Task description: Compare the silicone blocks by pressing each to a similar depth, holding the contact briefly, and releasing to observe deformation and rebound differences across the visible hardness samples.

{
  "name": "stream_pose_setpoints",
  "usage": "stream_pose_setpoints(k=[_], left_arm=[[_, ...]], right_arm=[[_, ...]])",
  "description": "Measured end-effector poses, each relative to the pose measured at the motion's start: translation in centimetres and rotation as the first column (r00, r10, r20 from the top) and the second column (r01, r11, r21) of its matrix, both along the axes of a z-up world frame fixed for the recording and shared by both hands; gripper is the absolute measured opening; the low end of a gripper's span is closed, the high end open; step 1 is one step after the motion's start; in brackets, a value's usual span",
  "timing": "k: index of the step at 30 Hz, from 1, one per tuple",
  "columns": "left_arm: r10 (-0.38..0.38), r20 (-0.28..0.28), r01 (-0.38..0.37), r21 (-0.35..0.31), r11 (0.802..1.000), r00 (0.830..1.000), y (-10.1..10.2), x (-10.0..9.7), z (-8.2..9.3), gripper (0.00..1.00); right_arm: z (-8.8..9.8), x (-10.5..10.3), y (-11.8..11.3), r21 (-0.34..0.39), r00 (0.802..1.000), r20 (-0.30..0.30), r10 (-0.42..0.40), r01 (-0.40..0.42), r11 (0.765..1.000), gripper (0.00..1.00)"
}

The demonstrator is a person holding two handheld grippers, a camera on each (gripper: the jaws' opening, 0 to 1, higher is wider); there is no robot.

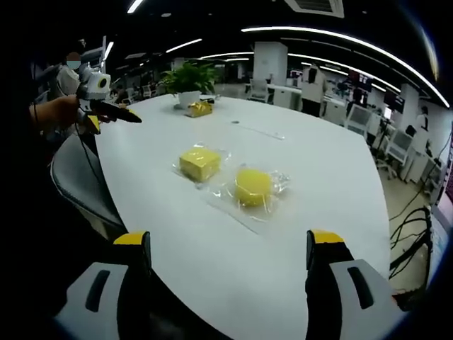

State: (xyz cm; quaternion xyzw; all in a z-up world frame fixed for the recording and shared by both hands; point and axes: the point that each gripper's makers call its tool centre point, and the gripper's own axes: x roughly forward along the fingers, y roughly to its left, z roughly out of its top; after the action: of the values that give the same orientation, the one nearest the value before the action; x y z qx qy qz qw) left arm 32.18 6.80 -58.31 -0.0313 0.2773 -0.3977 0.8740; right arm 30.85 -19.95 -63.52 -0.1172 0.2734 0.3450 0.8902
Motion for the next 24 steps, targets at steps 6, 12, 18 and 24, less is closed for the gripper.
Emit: stream_pose_setpoints(k=[6,12,18,24], left_arm=[[-0.068,-0.003,0.068,-0.048,0.997,0.998,-3.5,2.9,1.2,0.91],[-0.145,-0.007,0.144,-0.08,0.986,0.989,-7.3,5.0,1.9,0.9],[-0.2,-0.244,0.128,-0.281,0.951,0.949,-10.8,6.5,0.7,0.82],[-0.101,-0.401,-0.004,-0.251,0.968,0.911,-12.0,10.6,-3.2,0.72]], right_arm=[[0.0,-0.3,-0.9,-0.003,1.0,-0.002,-0.025,0.025,1.0,0.82],[0.0,-0.7,-2.3,-0.012,0.998,-0.003,-0.057,0.056,0.998,0.81],[-0.1,-1.0,-3.2,-0.004,0.996,-0.009,-0.084,0.084,0.996,0.79],[-0.3,-1.3,-3.9,-0.006,0.995,-0.01,-0.097,0.097,0.995,0.79]])
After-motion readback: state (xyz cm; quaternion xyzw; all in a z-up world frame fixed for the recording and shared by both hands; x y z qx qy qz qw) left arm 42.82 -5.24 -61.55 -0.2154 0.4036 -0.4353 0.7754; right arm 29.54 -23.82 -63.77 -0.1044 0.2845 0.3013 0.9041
